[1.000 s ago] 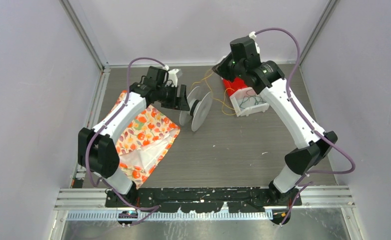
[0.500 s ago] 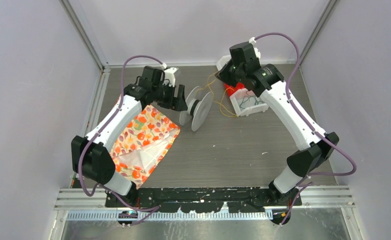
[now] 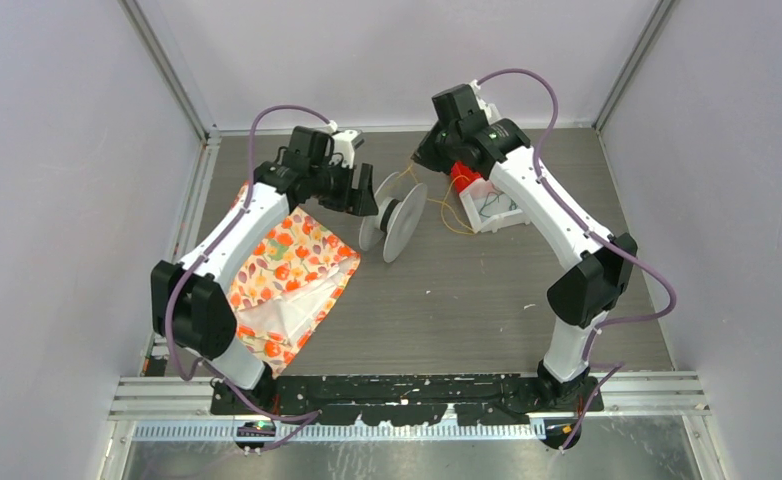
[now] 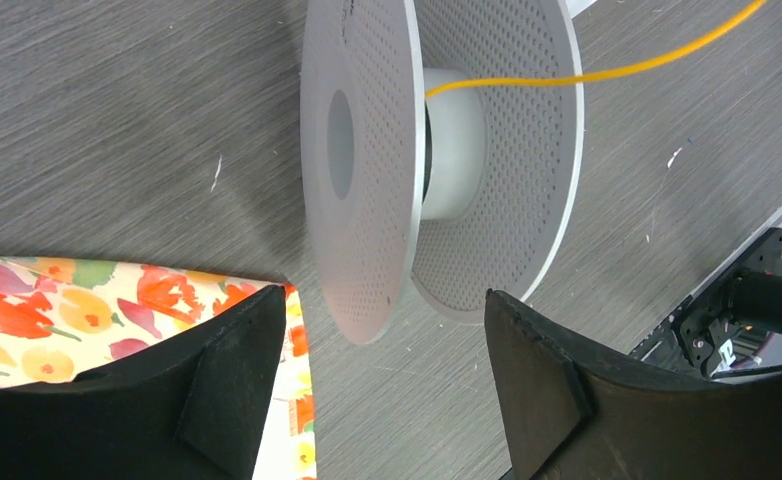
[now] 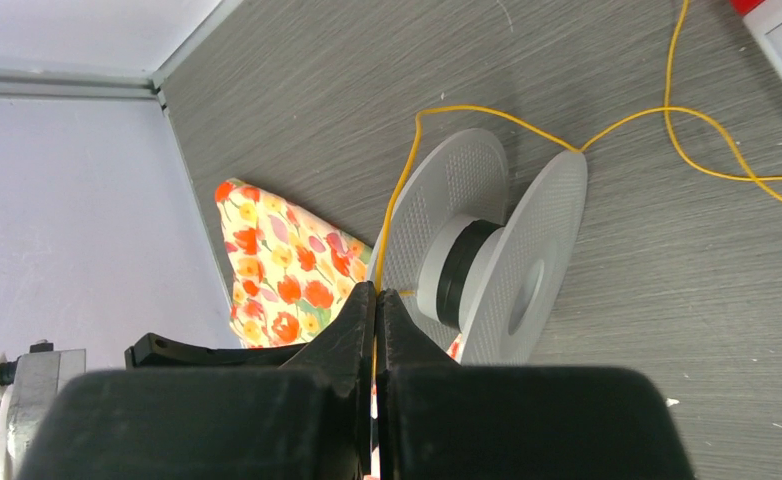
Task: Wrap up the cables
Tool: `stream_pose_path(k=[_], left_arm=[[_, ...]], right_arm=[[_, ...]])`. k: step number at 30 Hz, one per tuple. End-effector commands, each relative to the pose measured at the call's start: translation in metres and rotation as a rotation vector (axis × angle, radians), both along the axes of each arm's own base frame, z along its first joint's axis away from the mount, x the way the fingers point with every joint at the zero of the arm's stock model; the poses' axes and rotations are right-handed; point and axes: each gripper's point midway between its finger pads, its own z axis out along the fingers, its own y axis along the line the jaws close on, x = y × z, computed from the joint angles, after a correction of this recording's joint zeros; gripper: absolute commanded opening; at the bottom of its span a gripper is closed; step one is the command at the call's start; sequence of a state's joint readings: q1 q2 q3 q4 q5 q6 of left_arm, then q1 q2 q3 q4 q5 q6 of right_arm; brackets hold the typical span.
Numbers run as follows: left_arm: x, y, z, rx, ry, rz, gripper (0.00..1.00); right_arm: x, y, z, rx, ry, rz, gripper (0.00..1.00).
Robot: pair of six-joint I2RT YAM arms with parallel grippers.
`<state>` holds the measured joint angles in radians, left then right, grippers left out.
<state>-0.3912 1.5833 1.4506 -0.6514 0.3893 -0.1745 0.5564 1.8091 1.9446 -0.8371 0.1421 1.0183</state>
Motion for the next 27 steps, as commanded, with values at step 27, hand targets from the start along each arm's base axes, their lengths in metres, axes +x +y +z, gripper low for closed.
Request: stream_pose_path(k=[27], left_arm=[[0.028, -0.012, 0.012, 0.016, -0.173, 0.072, 0.64]], right_arm=[[-0.013, 0.027, 0.049, 0.176, -0.071, 0.09, 0.01]])
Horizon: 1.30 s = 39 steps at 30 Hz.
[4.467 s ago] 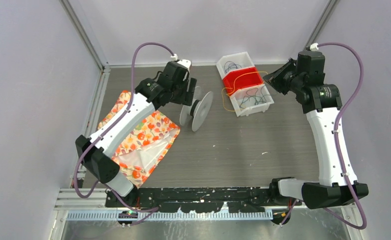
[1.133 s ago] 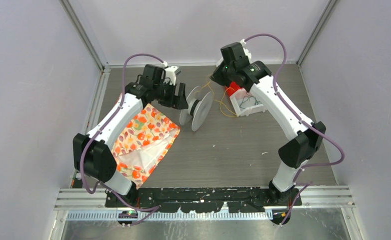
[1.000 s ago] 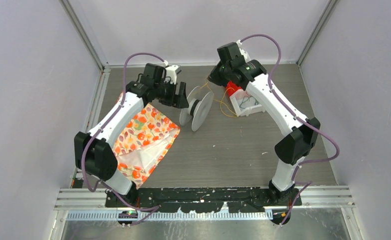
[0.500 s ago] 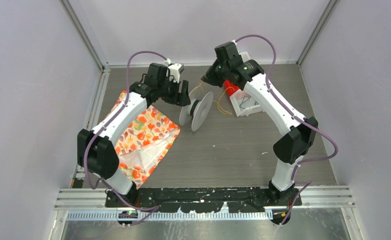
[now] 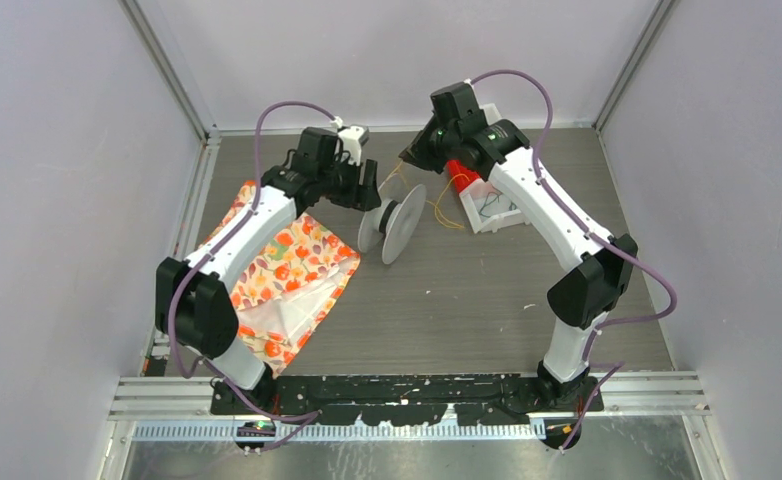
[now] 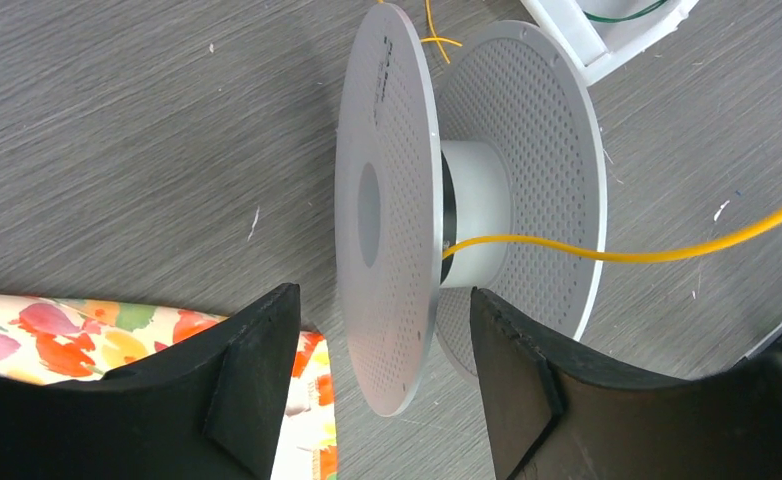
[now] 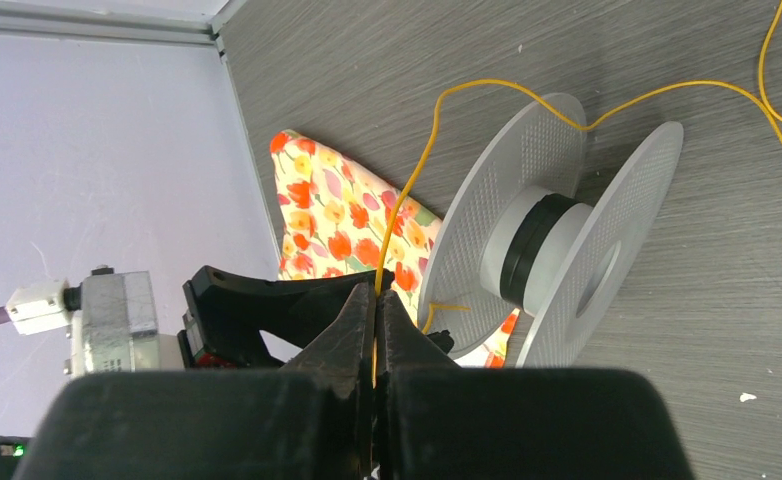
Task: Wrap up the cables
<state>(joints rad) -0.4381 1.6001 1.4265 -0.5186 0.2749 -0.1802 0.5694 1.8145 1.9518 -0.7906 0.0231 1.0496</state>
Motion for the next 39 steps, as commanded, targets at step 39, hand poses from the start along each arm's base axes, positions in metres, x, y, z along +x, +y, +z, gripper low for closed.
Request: stream_pose_path(k=[39], left_arm=[[0.0, -0.007, -0.002, 0.002, -0.183, 0.127, 0.52]], right_arm=[[-0.005, 0.009, 0.02, 0.163, -0.002, 0.02, 0.01]])
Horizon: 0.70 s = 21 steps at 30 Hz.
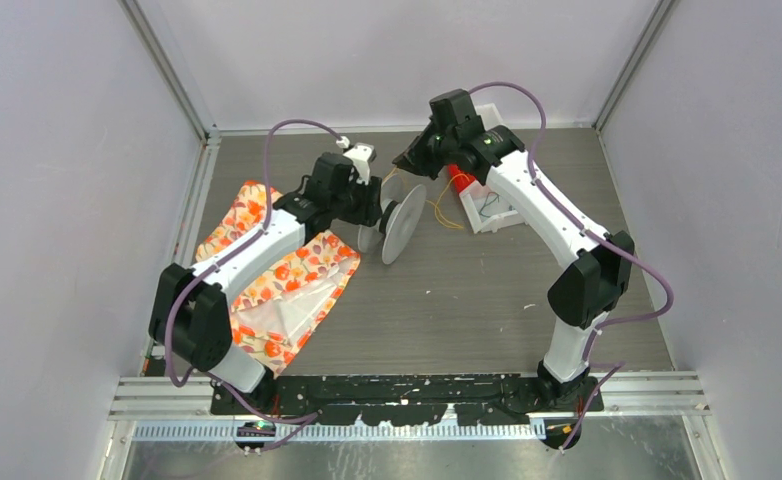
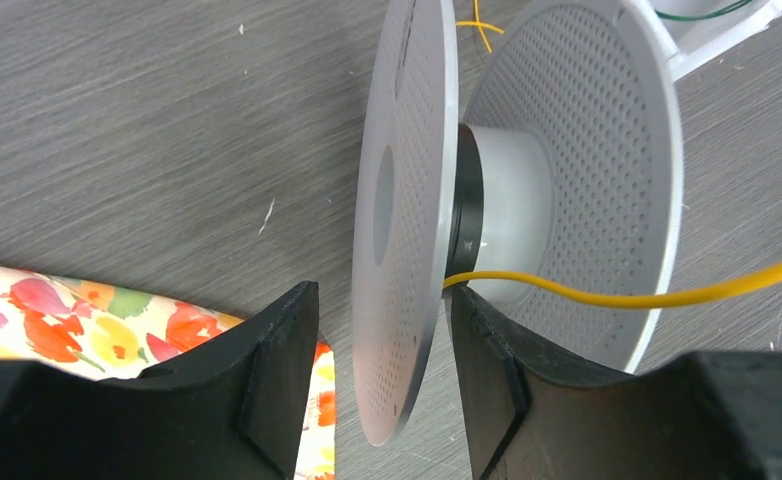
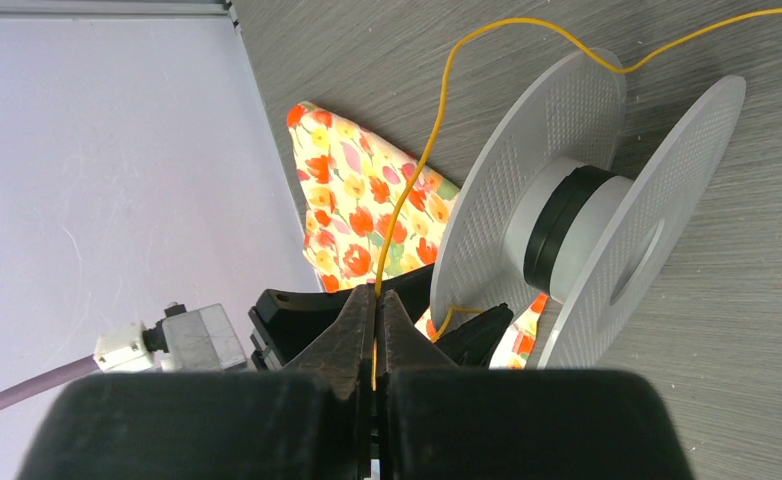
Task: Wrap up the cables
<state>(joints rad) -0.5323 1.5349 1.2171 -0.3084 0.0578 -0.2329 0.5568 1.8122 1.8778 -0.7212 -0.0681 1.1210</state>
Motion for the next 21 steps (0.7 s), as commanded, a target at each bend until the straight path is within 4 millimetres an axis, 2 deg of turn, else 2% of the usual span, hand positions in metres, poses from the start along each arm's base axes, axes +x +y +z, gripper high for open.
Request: stream_pose_path(k=[1, 9, 21], left_arm=[[0.005, -0.002, 0.027, -0.048, -0.095, 0.015, 0.52], [0.008, -0.002, 0.028, -0.054, -0.106, 0.026, 0.45], [0.007, -0.006, 0.024, -0.074, -0.094, 0.021, 0.34]], right_arm=[[-0.002, -0.002, 0.032, 0.073, -0.061, -0.001, 0.01], [-0.002, -0.002, 0.031, 0.076, -0.062, -0.002, 0.01], [0.001, -0.015, 0.025, 0.091, -0.046, -0.037, 0.01]])
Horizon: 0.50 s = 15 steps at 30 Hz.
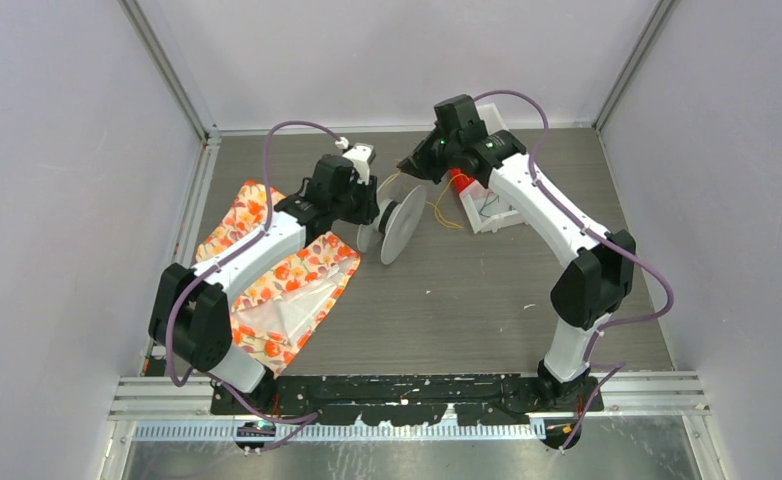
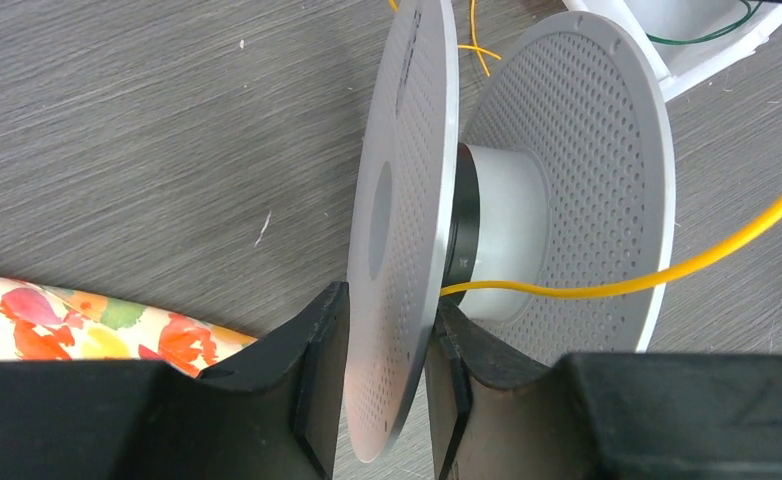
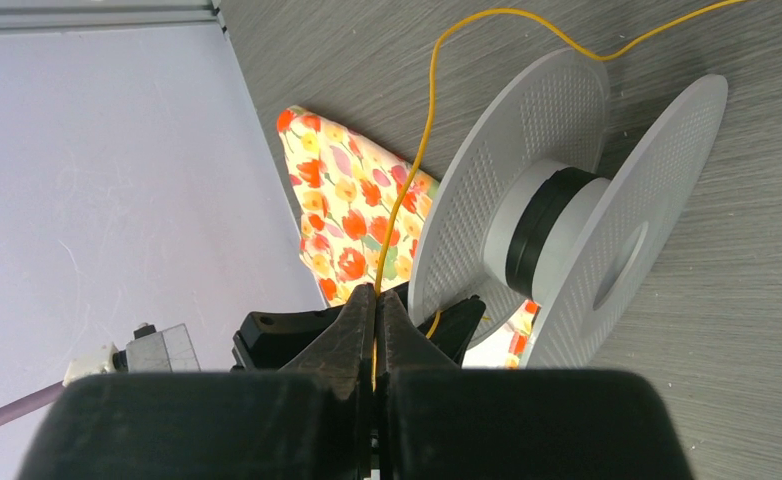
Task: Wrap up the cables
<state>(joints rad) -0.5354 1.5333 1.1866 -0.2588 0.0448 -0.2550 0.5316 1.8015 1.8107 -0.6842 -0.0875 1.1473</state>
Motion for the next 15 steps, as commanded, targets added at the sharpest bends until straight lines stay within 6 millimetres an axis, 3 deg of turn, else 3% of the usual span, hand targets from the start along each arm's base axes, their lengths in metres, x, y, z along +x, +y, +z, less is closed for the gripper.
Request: stream_pose_path(k=[1, 10, 15], left_arm=[[0.005, -0.005, 0.027, -0.055, -0.082, 0.0, 0.34], [0.001, -0.004, 0.029, -0.065, -0.082, -0.004, 0.32], [0.002, -0.006, 0.029, -0.072, -0.082, -0.003, 0.13]], right_arm=[[-0.003, -0.008, 0.041, 0.077, -0.082, -0.016, 0.01], [0.002, -0.021, 0.037, 0.106, -0.067, -0.052, 0.01], [0.002, -0.021, 0.034, 0.117, -0.06, -0.048, 0.01]])
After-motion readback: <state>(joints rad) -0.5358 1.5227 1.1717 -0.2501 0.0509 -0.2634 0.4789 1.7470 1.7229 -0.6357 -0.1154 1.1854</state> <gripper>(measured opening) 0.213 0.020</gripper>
